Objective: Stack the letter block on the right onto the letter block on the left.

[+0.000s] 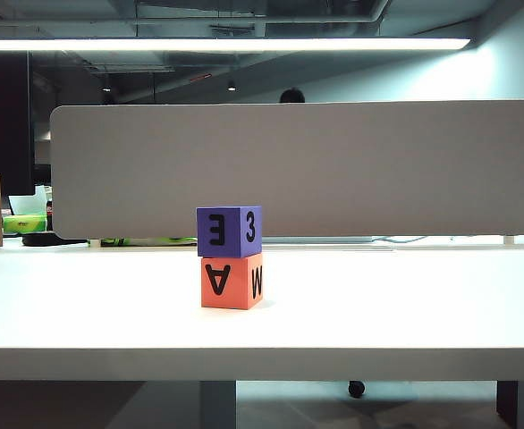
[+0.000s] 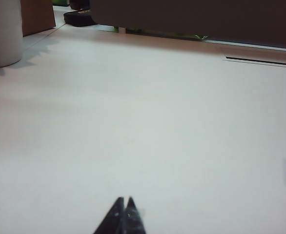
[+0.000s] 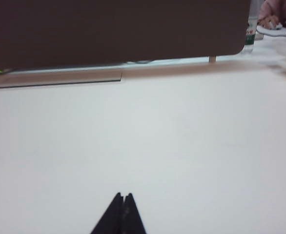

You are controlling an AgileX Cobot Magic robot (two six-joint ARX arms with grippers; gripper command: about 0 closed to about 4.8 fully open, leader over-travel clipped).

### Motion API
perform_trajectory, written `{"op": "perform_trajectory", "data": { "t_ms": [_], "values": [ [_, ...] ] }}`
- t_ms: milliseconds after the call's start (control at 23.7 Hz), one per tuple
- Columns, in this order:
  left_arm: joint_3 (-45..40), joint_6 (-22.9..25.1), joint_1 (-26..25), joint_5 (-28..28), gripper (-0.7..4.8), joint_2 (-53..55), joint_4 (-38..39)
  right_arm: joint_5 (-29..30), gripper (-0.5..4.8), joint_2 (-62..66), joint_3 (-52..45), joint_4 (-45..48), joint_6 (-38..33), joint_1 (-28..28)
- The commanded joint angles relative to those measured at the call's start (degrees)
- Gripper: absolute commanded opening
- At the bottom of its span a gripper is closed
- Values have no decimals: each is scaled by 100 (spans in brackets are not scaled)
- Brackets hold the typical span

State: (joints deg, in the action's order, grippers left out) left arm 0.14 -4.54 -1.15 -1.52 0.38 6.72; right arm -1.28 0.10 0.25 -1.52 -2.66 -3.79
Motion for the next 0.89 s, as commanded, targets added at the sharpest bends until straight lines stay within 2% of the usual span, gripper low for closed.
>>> {"op": "perform_trajectory", "data": {
  "t_ms": [42,211,886],
  "values": [
    [31,2,-4,24,-5,0,-26,166,-5,-9,-17,-166,-35,26],
    [31,2,-4,24,-5,0,-26,164,-5,-9,-17,-417,-33,22],
    [31,2,-4,24,-5,0,-26,162,-5,-9,-17,-426,-33,20]
  ]
}}
